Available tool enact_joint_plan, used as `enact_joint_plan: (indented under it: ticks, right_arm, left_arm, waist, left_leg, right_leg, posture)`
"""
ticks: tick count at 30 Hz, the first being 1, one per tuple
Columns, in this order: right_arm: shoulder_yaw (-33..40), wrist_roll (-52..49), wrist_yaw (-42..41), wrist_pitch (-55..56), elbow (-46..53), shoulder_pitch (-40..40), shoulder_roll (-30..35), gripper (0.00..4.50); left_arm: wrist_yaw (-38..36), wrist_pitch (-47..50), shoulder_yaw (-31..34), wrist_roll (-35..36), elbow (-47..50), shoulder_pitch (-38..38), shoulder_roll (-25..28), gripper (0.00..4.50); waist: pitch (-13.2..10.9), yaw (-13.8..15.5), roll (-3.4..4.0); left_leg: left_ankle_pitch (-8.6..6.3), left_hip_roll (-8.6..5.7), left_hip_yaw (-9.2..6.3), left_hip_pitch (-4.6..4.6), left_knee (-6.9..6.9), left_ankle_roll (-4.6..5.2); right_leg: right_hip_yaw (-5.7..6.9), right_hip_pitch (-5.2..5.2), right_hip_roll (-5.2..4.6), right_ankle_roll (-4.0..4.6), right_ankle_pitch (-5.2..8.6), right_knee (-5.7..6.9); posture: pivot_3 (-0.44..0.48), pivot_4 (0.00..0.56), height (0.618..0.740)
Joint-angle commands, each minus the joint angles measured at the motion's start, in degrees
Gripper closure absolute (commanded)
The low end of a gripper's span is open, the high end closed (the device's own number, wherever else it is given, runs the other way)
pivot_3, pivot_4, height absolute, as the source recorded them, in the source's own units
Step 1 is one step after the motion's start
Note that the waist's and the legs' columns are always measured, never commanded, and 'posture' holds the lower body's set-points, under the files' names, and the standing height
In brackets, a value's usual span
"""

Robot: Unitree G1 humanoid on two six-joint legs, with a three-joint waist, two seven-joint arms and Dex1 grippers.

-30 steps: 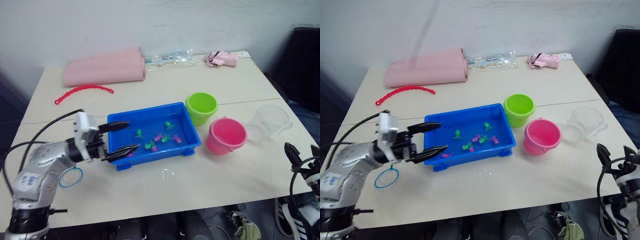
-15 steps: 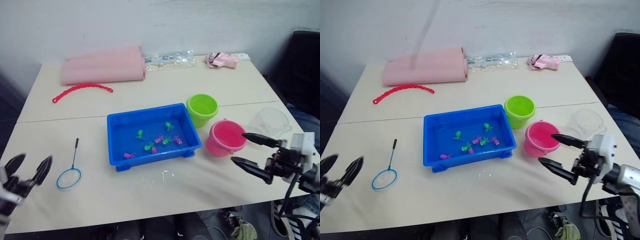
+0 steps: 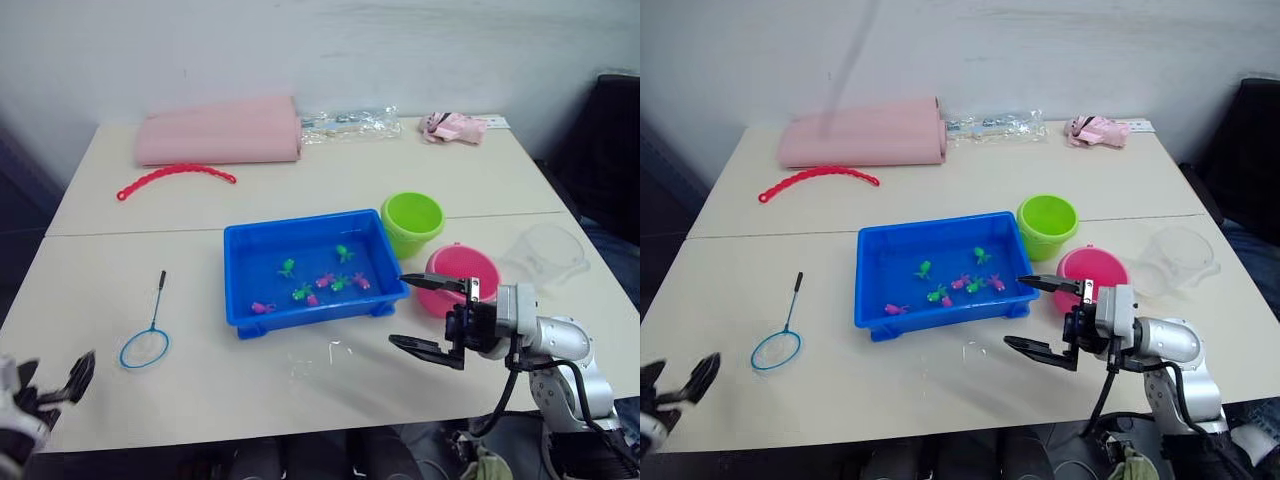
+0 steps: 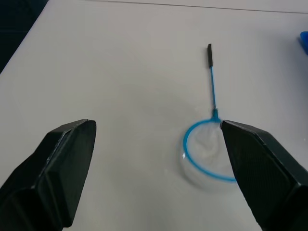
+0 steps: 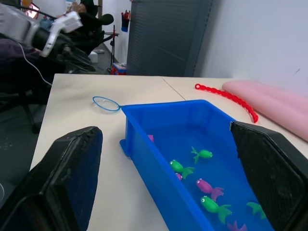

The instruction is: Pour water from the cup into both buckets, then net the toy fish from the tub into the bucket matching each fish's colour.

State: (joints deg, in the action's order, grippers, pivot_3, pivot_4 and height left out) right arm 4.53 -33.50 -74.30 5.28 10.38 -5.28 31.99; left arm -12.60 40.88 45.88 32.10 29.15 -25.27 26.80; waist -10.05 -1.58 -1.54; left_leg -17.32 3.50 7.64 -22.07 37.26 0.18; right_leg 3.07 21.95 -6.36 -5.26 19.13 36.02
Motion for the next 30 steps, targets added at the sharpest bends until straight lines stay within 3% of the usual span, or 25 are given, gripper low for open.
enact_joint_plan:
  ticks: [1,6,15,18,26,27,30]
  right_arm:
    - [0.17,-3.41,-0.82,-4.27,0.02,-2.88,1.43,0.02]
    - [0.06,-3.19,-0.05,-6.18,0.61,-4.54,1.34,0.02]
    - [-0.3,-0.4,2.91,-6.31,1.19,-4.31,1.33,0.02]
    - [-0.67,0.8,1.98,-4.25,-0.11,-3.24,1.05,0.0]
    - [0.5,1.86,0.67,1.5,-3.73,-0.4,0.53,0.0]
    - [0.8,2.0,0.65,2.34,-3.9,-0.02,0.65,0.0]
    - [1.4,2.08,1.12,3.83,-4.01,0.74,0.91,0.0]
  left_arm:
    - [6.35,14.21,-5.06,0.42,0.74,9.22,5.89,0.0]
    - [10.31,22.98,-12.81,-3.73,-5.64,19.9,9.04,0.0]
    - [8.76,20.57,-23.61,-9.27,-24.26,32.86,7.13,0.0]
    - [6.02,20.1,-27.18,-10.52,-29.25,34.11,7.52,0.86]
    - [3.42,18.55,-27.07,-12.25,-33.7,34.35,6.8,4.25]
    - [2.07,17.67,-26.23,-11.81,-32.77,33.79,7.56,4.46]
    - [-1.06,15.32,-23.65,-11.11,-31.14,32.64,9.5,4.46]
  waist:
    - [-0.04,-0.03,0.06]
    - [-0.05,-0.37,0.08]
    - [-0.05,0.21,0.06]
    - [0.01,0.41,0.16]
    - [0.27,1.31,0.65]
    - [0.28,1.3,0.66]
    - [0.27,1.19,0.65]
  left_leg:
    - [0.26,0.0,0.0,-0.01,-0.01,0.16]
    - [0.38,0.0,0.04,0.0,-0.06,-0.04]
    - [0.41,0.07,0.52,-0.16,0.12,-0.14]
    - [0.46,0.07,0.6,-0.03,0.12,-0.13]
    - [0.53,0.02,0.8,0.47,-0.05,-0.12]
    - [0.52,0.03,0.8,0.57,-0.08,-0.12]
    - [0.51,0.04,0.81,0.59,-0.13,-0.15]
  right_leg:
    - [0.03,0.01,0.01,0.0,0.0,0.03]
    - [0.04,0.02,0.07,-0.03,-0.01,0.04]
    - [0.06,0.52,0.34,-0.07,-0.02,0.45]
    - [-0.01,0.52,0.33,-0.08,-0.03,0.59]
    - [-0.24,0.35,0.25,-0.07,-0.02,0.83]
    - [-0.25,0.27,0.24,-0.06,-0.02,0.82]
    - [-0.26,0.27,0.24,-0.05,-0.01,0.8]
  posture:
    - [0.0,0.15,0.74]
    - [0.0,0.15,0.74]
    - [0.0,0.15,0.74]
    - [0.0,0.15,0.74]
    - [0.0,0.15,0.74]
    - [0.0,0.15,0.74]
    - [0.0,0.15,0.74]
